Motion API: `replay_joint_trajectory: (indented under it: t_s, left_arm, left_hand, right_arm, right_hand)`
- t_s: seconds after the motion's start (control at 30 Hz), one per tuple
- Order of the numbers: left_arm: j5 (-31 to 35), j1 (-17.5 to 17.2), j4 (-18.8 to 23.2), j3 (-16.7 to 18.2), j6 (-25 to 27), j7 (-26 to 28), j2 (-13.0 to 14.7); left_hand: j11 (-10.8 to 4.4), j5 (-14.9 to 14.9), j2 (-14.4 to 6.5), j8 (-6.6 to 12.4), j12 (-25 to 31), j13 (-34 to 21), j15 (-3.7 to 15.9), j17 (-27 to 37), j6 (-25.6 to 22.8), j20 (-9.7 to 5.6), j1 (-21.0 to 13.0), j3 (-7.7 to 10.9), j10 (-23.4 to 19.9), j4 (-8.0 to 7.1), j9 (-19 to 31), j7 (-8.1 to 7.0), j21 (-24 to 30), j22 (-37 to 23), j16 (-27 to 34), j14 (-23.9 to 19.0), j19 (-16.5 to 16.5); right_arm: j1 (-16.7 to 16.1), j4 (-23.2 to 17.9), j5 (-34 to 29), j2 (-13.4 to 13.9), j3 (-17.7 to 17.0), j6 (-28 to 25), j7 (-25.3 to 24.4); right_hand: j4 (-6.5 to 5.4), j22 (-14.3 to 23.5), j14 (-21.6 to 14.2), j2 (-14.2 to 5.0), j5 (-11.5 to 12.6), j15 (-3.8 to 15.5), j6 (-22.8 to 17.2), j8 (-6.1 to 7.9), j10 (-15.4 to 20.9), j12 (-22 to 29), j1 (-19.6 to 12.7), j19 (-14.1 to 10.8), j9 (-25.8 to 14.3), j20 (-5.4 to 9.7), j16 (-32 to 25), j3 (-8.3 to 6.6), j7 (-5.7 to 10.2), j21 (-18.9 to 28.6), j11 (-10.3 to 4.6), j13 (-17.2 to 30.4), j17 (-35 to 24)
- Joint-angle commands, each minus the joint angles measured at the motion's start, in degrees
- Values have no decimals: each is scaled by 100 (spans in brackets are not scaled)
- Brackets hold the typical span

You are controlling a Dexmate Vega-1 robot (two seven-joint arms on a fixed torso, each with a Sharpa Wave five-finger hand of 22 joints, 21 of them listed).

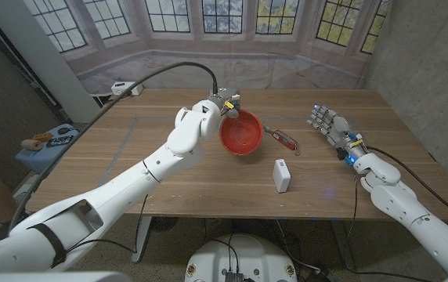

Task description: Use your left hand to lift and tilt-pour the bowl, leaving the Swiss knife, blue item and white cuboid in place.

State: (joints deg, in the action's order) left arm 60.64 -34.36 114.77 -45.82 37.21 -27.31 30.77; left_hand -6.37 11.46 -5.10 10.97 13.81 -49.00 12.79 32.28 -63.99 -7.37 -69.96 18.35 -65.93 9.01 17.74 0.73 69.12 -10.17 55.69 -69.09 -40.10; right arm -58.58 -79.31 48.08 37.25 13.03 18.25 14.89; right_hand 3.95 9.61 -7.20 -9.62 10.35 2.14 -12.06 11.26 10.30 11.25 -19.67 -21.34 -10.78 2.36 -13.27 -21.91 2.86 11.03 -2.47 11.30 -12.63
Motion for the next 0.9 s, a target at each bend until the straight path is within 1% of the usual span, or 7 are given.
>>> replay_joint_trajectory:
  t_s: [0.03,0.27,0.57,0.9]
  left_arm:
    - [-588,-174,333,170,475,-183,221]
    - [-879,-228,538,165,862,-204,356]
    - [-1182,-312,852,100,1441,-190,611]
    - [-1628,-334,1161,-36,2115,-106,899]
  left_hand:
    - [-225,39,19,43,-33,-4,26,23,3,-2,34,38,-252,11,13,50,54,-16,-33,18,31]
    - [-215,40,22,47,-29,-24,27,14,-6,-11,35,44,-253,13,22,64,59,-16,-49,35,26]
    - [-222,41,21,44,-31,-42,26,30,4,-6,37,52,-251,13,35,62,59,-15,-42,28,33]
    - [-215,41,23,41,-44,-27,26,35,13,-6,34,61,-265,16,47,61,64,-15,-43,30,32]
  right_arm:
    - [22,-109,-69,45,85,-113,-58]
    - [2,-186,-110,91,126,-179,-98]
    - [46,-223,-143,136,199,-295,-84]
    - [173,-175,-200,129,333,-417,-22]
  right_hand:
    - [10,17,0,-21,-16,173,-28,7,2,18,53,-3,-32,292,-8,-12,-44,10,52,22,-19]
    - [9,17,1,-23,-16,169,-28,7,5,20,55,-3,-32,294,-8,-13,-43,10,62,22,-20]
    - [12,17,3,-22,-16,174,-22,5,0,18,53,-2,-32,296,-7,-14,-48,9,62,21,-19]
    - [10,17,6,-22,-16,179,-23,6,-8,16,56,-5,-32,296,-7,-14,-45,10,61,21,-21]
